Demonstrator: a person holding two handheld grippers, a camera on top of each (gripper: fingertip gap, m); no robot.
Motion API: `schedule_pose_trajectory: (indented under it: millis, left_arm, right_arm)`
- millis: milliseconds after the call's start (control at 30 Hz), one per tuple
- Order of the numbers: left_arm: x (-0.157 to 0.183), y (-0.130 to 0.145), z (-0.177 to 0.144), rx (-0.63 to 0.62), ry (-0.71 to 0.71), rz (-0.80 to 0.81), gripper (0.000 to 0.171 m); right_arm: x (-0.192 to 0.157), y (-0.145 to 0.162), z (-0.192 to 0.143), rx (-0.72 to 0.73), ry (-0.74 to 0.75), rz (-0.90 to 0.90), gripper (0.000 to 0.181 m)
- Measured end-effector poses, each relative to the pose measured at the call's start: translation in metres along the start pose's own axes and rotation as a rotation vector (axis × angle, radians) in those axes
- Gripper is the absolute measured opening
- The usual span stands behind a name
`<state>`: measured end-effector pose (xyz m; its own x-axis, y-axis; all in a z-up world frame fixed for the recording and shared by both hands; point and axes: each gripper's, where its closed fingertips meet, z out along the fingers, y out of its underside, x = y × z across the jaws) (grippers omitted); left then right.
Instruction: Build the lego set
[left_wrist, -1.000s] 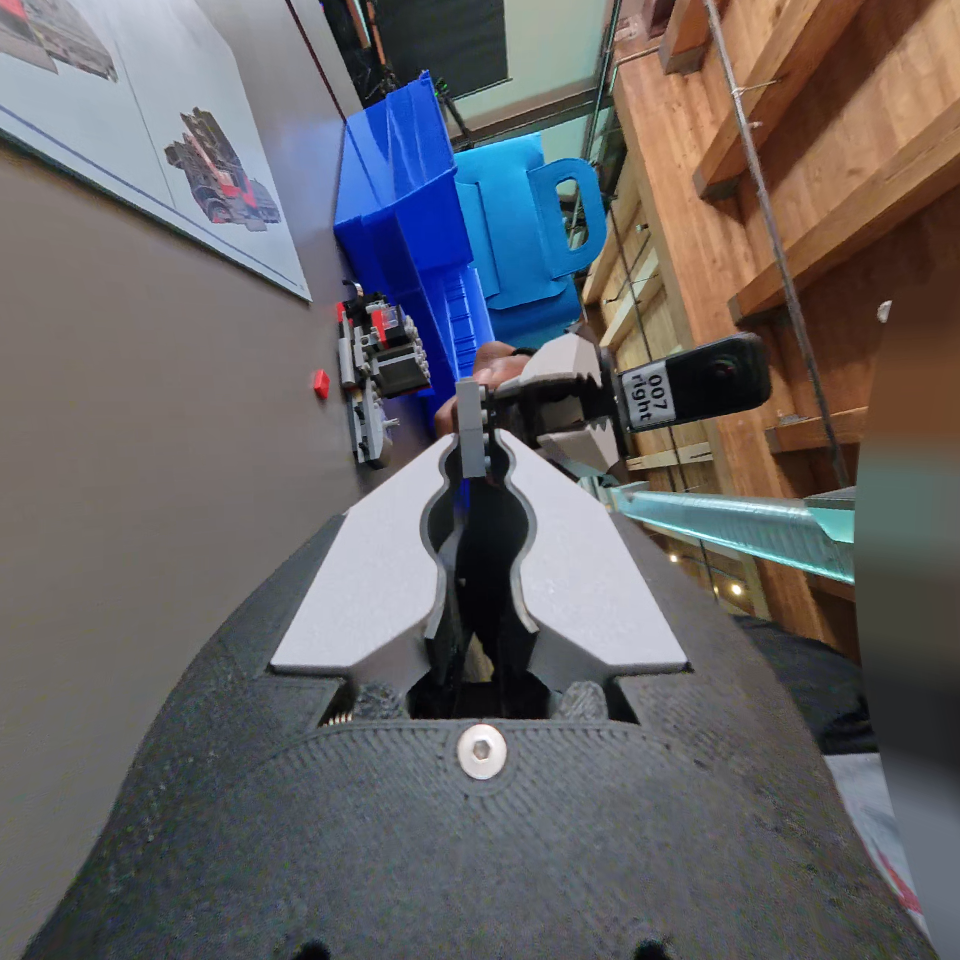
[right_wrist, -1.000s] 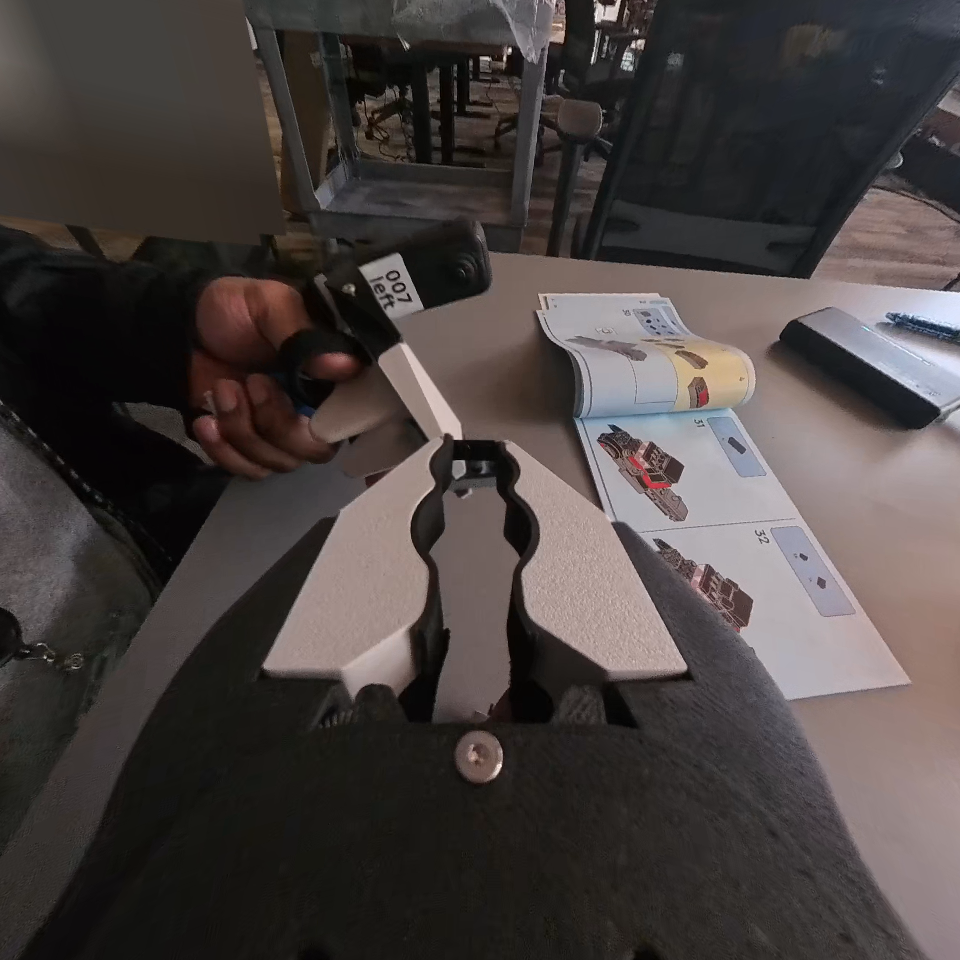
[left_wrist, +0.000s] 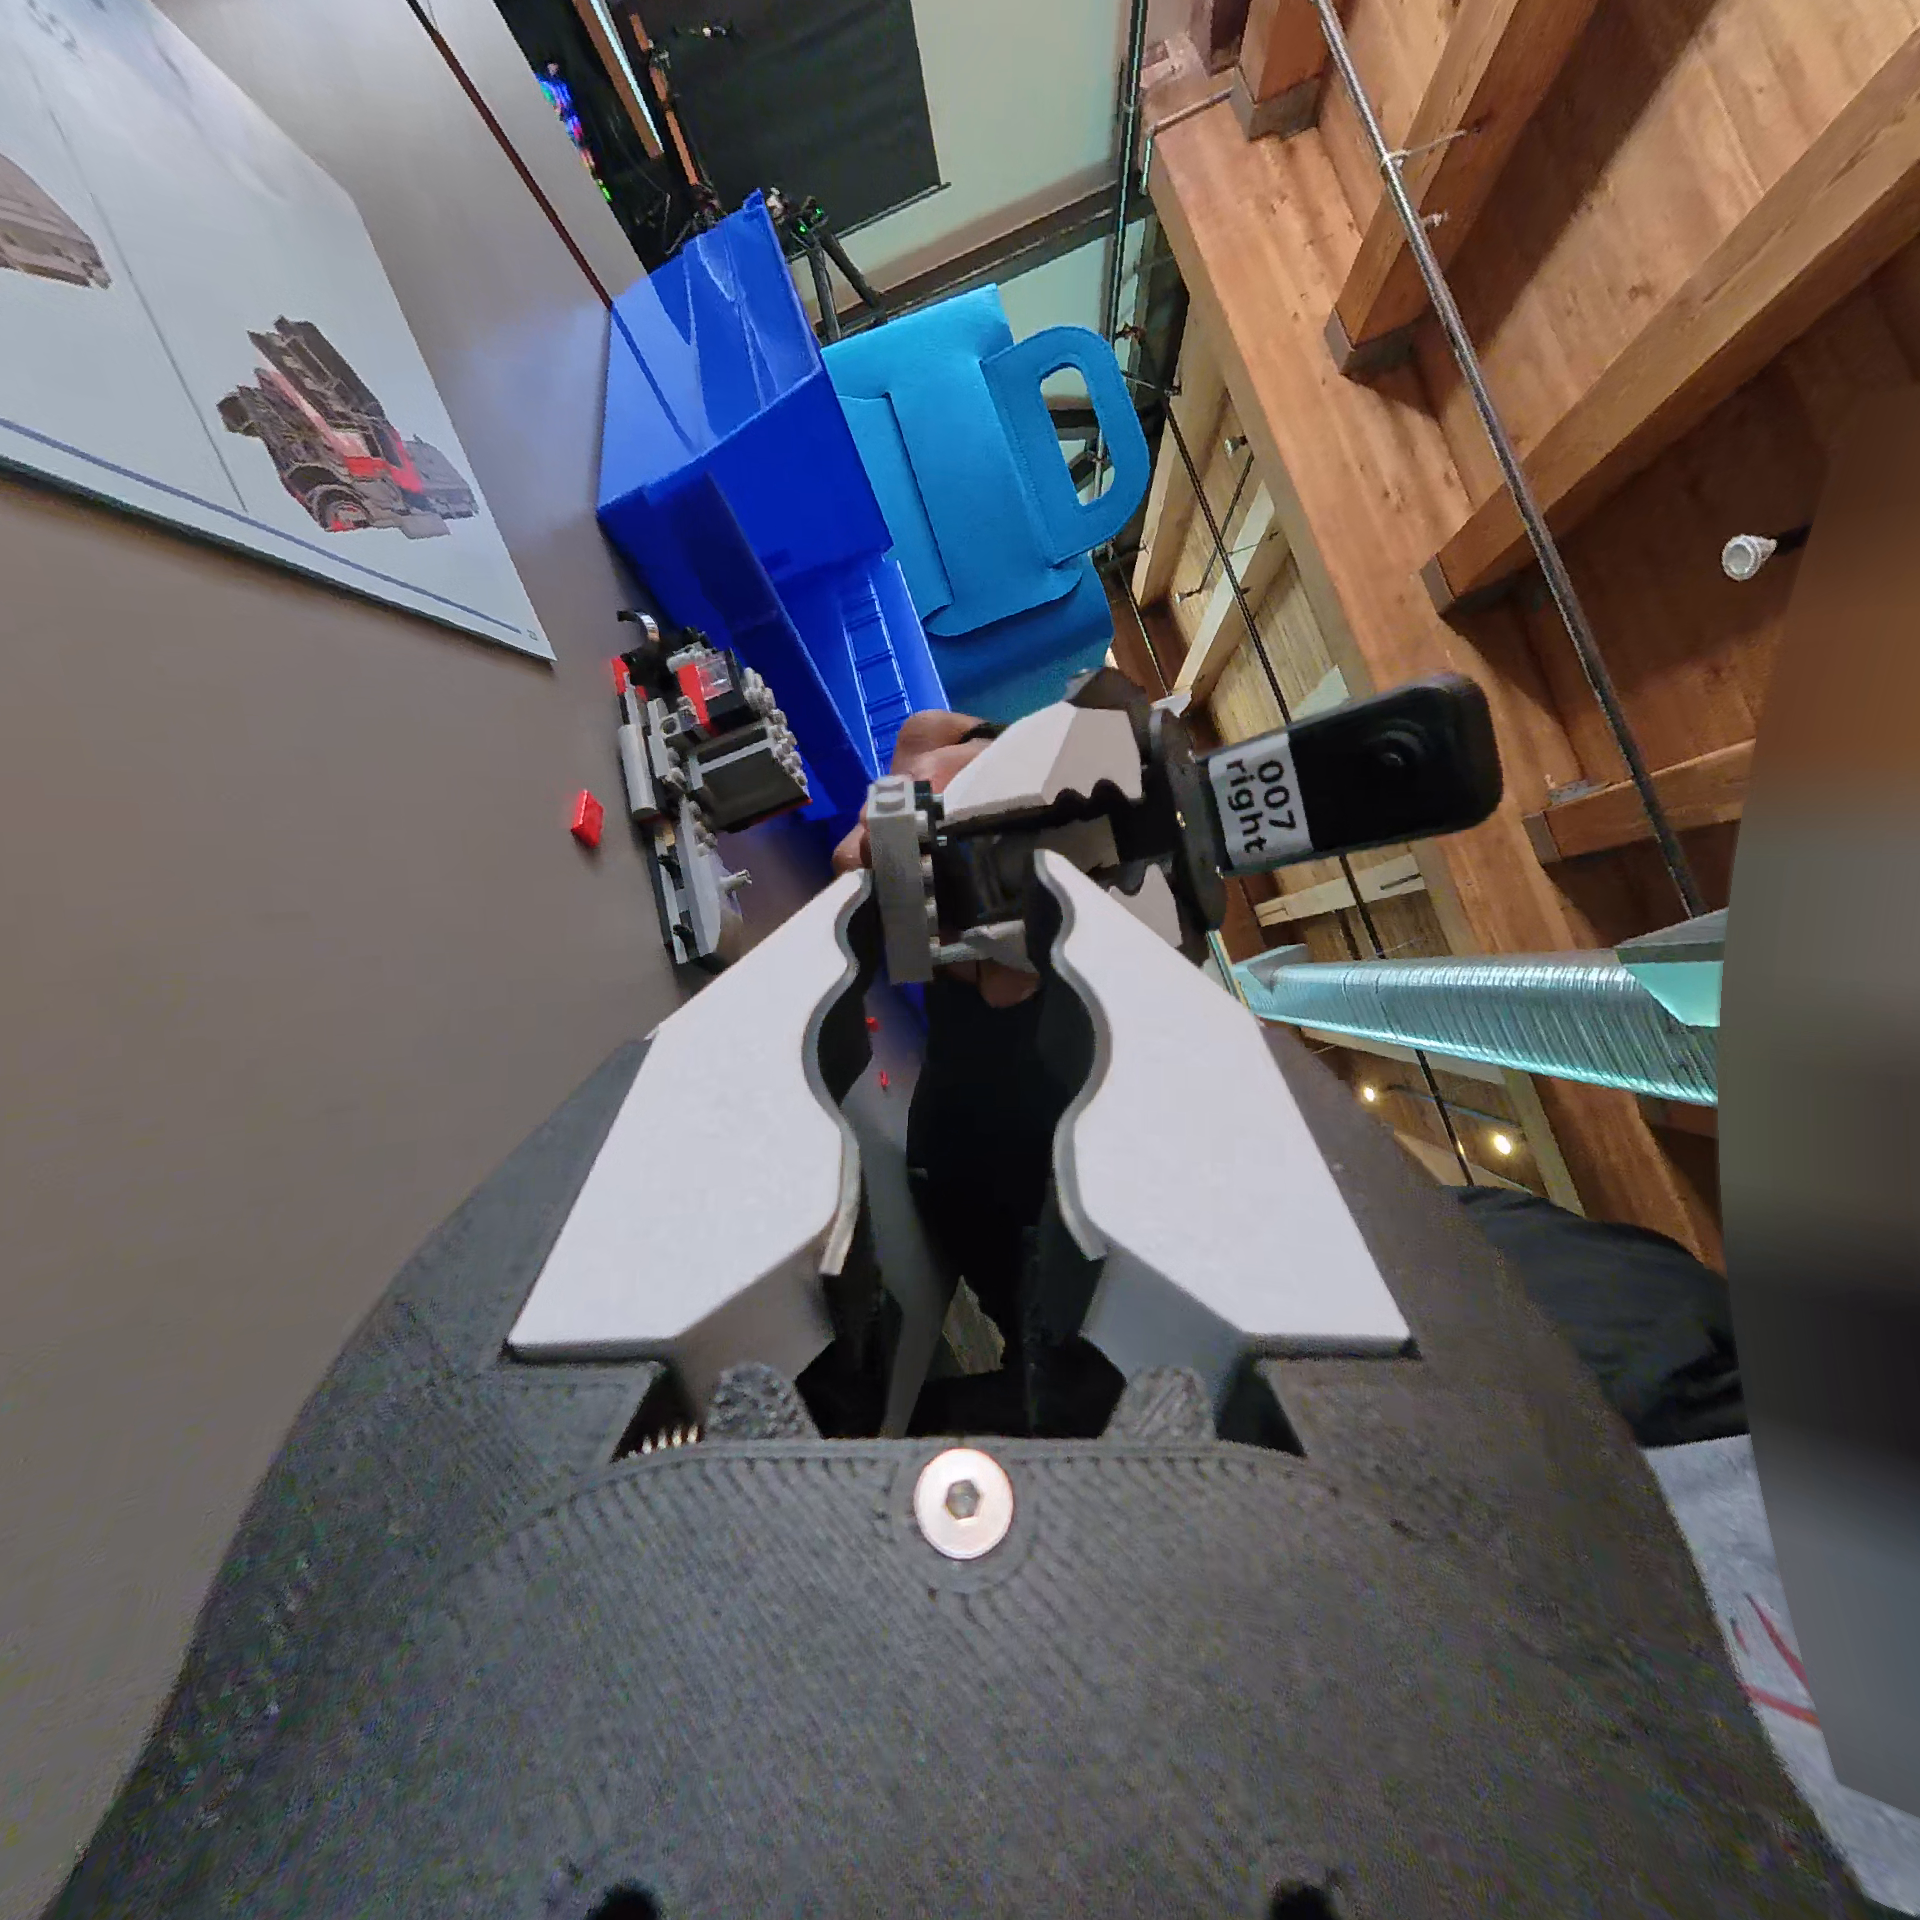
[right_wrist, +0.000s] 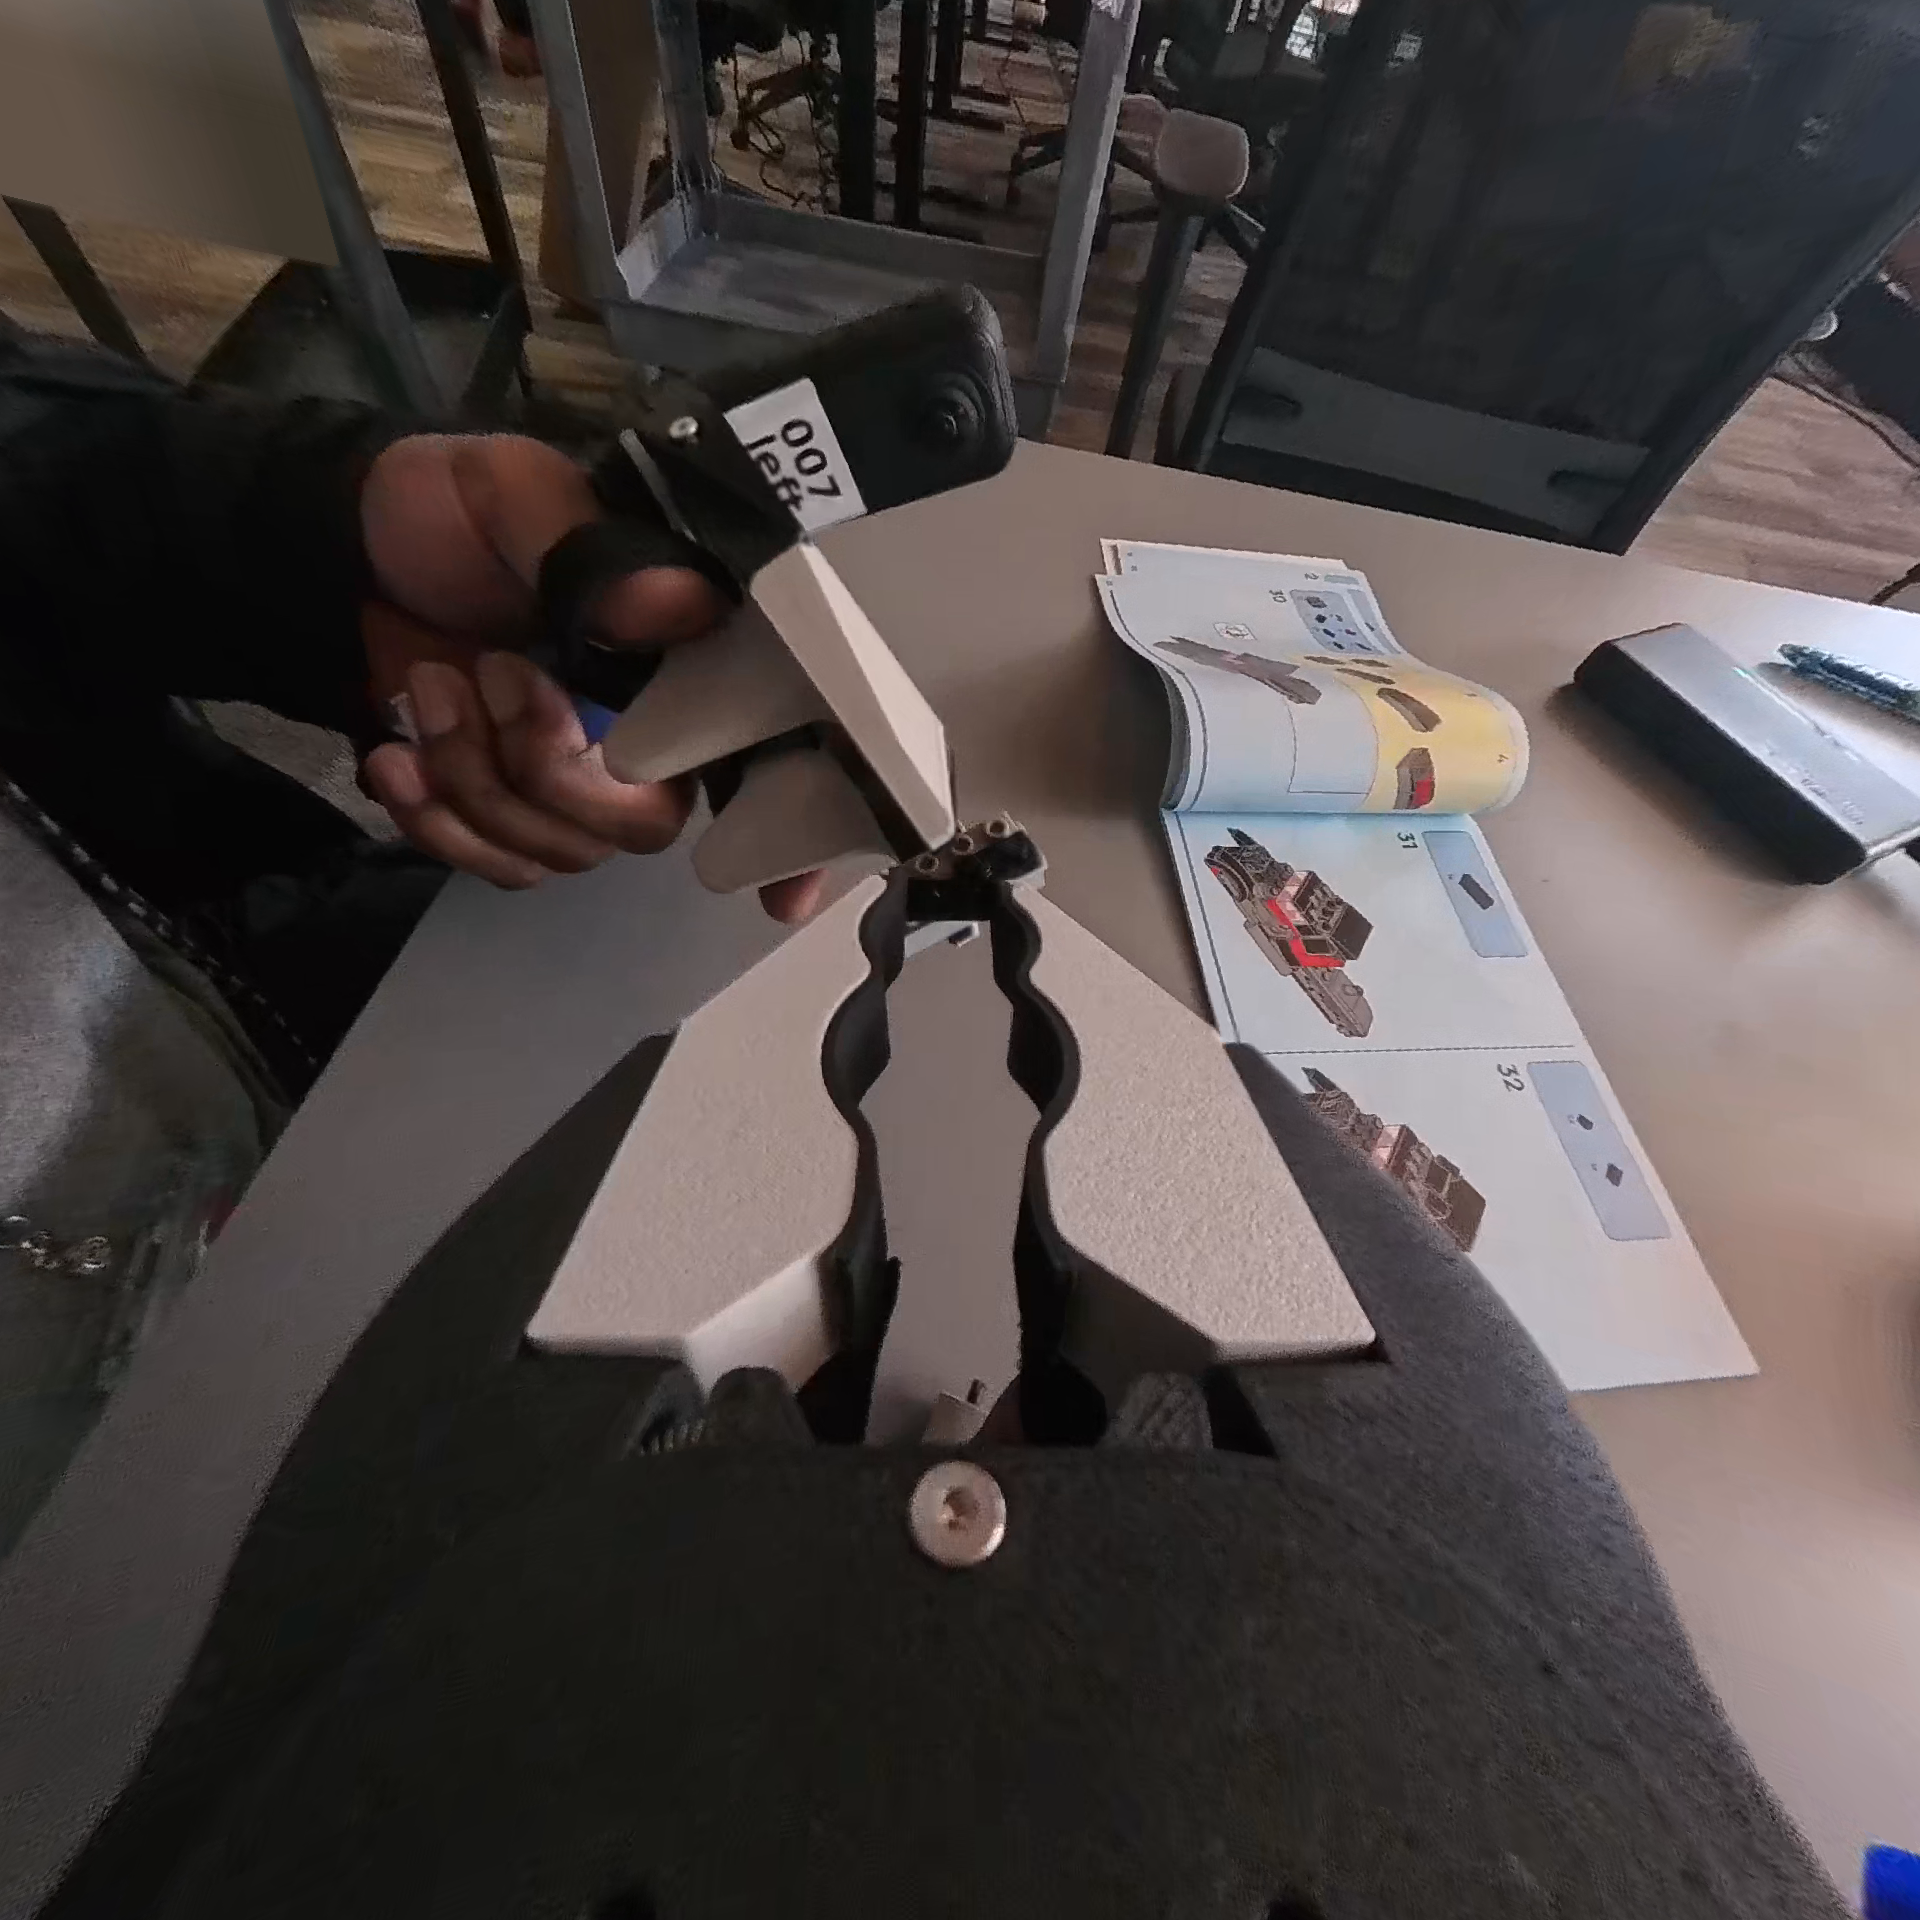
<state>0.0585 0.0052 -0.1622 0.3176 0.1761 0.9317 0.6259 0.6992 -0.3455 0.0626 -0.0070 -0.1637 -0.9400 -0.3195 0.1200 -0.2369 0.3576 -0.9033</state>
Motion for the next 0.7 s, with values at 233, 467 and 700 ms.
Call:
schedule_pose_trajectory:
  millis: [233, 467, 700]
  left_arm:
    - [-0.005, -0.005, -0.002, 0.050, -0.030, -0.046, 0.027]
    - [-0.008, -0.005, -0.003, 0.063, -0.047, -0.072, 0.018]
    - [-0.011, -0.008, -0.004, 0.085, -0.048, -0.124, 0.018]
  right_arm:
    - [-0.003, 0.003, 0.005, -0.046, 0.034, -0.089, 0.016]
    - [-0.003, 0.001, 0.005, -0.049, 0.041, -0.119, 0.016]
    - [-0.002, 0.002, 0.009, -0.069, 0.047, -0.138, 0.016]
